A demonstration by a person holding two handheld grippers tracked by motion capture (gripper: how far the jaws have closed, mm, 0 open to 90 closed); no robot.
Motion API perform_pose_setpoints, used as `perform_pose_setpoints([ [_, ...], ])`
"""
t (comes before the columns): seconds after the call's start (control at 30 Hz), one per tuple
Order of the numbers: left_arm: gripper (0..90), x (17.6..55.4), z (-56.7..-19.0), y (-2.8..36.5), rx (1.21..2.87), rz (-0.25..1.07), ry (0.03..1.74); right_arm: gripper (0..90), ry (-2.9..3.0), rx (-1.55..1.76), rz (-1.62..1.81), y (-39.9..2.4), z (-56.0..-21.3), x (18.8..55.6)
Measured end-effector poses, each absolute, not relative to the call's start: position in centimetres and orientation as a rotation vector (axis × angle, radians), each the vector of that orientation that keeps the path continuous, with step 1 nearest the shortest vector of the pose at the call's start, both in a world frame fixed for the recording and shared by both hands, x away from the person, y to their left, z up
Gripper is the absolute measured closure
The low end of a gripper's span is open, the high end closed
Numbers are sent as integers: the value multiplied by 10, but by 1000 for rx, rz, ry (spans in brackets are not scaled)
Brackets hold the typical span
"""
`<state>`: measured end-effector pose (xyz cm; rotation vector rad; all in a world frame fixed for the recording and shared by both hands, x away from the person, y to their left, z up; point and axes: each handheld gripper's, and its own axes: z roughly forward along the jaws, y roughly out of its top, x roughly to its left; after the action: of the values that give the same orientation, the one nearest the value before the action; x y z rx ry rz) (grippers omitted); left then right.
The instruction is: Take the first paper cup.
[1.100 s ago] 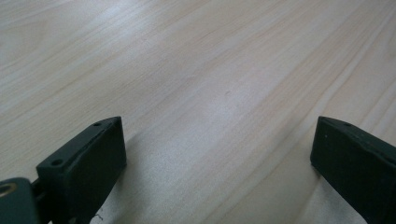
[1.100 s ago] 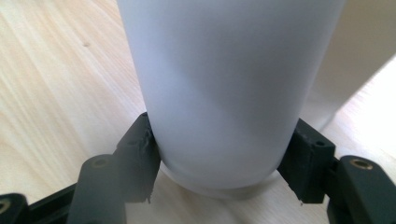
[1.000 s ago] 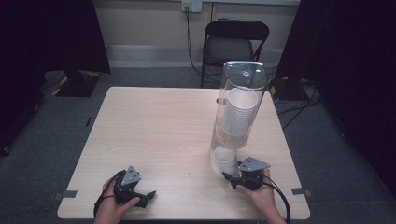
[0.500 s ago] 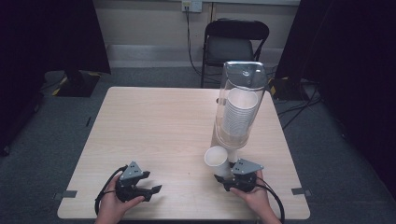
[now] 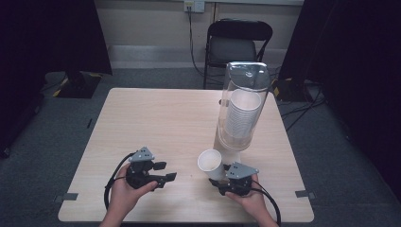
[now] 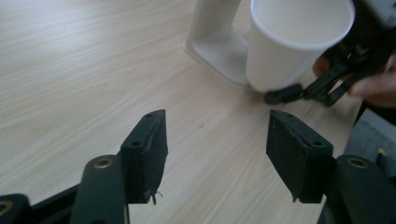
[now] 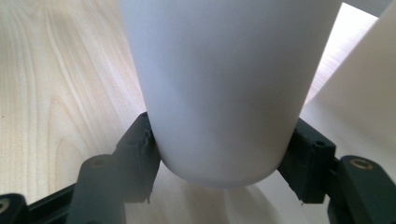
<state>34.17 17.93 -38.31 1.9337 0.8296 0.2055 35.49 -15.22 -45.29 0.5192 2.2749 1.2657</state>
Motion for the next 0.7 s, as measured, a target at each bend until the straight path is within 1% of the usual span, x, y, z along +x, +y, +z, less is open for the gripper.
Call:
perform_pose_setpoints([
  [0.13,404,346,-372,169,1938,220,827,365,2279,474,1272,-147,-452,353],
  [0.2,429,347,-366,164,1934,213,819,365,2277,469,1274,-145,-452,352],
  [0.33,453,350,-360,154,1912,172,815,365,2284,430,1272,-140,-453,352],
  [0.43,475,353,-358,148,1920,165,827,365,2286,399,1276,-138,-454,351],
  [0.5,491,355,-359,145,1907,140,831,364,2283,389,1283,-137,-453,350],
  [0.6,545,358,-361,141,1907,87,832,364,2287,375,1285,-136,-453,349],
  [0.7,572,357,-361,134,1892,48,827,364,2295,362,1280,-132,-454,348],
])
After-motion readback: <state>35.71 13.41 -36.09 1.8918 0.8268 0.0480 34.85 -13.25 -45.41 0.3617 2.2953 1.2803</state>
